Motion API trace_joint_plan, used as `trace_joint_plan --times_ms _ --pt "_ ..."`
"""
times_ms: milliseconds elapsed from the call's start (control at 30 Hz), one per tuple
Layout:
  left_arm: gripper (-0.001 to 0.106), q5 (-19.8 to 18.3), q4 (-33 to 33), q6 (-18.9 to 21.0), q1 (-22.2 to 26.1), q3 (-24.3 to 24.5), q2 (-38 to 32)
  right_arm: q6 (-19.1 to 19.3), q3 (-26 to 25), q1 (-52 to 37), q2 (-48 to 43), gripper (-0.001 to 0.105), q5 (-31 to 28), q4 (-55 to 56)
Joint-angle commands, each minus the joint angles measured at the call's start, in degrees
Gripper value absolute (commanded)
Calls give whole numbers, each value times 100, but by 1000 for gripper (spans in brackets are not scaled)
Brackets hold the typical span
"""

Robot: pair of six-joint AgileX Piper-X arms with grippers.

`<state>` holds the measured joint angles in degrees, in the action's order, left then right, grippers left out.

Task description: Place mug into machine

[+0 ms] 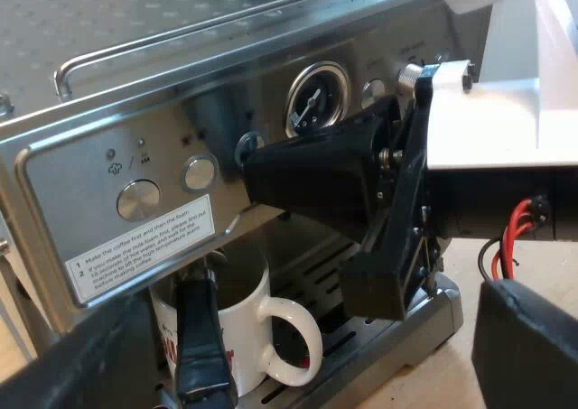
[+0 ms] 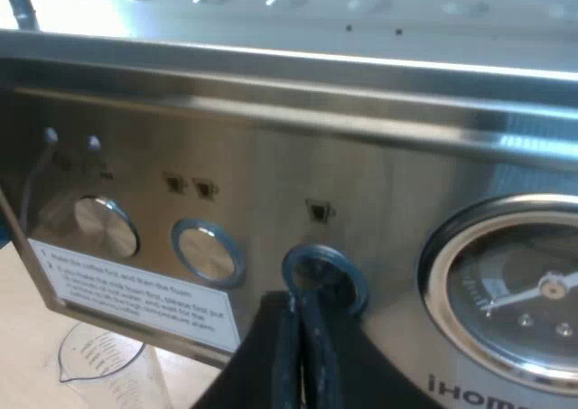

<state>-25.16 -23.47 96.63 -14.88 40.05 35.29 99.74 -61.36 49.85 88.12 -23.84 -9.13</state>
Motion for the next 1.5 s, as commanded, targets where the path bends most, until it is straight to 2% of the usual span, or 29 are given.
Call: trace_joint_plan --times_ms 33,233,367,533,833,1000,1200,1267,1367,1500 --pt "73 -41 97 38 -26 46 4 27 -60 -167 -31 0 -202 -251" --pt "73 -41 97 38 -26 46 4 27 -60 -154 -31 0 -131 -205" --pt "73 -6 97 -223 -26 46 4 -98 -60 15 -153 0 -56 251" --pt "73 51 97 -223 -26 46 4 -98 -60 254 -375 0 -174 913" --pt "73 51 97 -223 -26 46 -7 -519 8 542 -867 0 -215 1709" --pt "73 51 -34 -193 -26 118 -10 -534 94 789 -1177 0 -335 2080" --pt "73 64 -670 -193 -26 685 -10 -513 86 764 -1693 0 -302 2676" --pt "73 296 -841 -193 -26 934 -10 -483 70 746 -1944 0 -304 2918" --pt "73 484 -929 -193 -26 1248 -10 -440 73 688 -2305 0 -393 3153" --pt "73 540 -927 -72 17 1534 -10 -440 62 416 -2667 0 -448 3401"
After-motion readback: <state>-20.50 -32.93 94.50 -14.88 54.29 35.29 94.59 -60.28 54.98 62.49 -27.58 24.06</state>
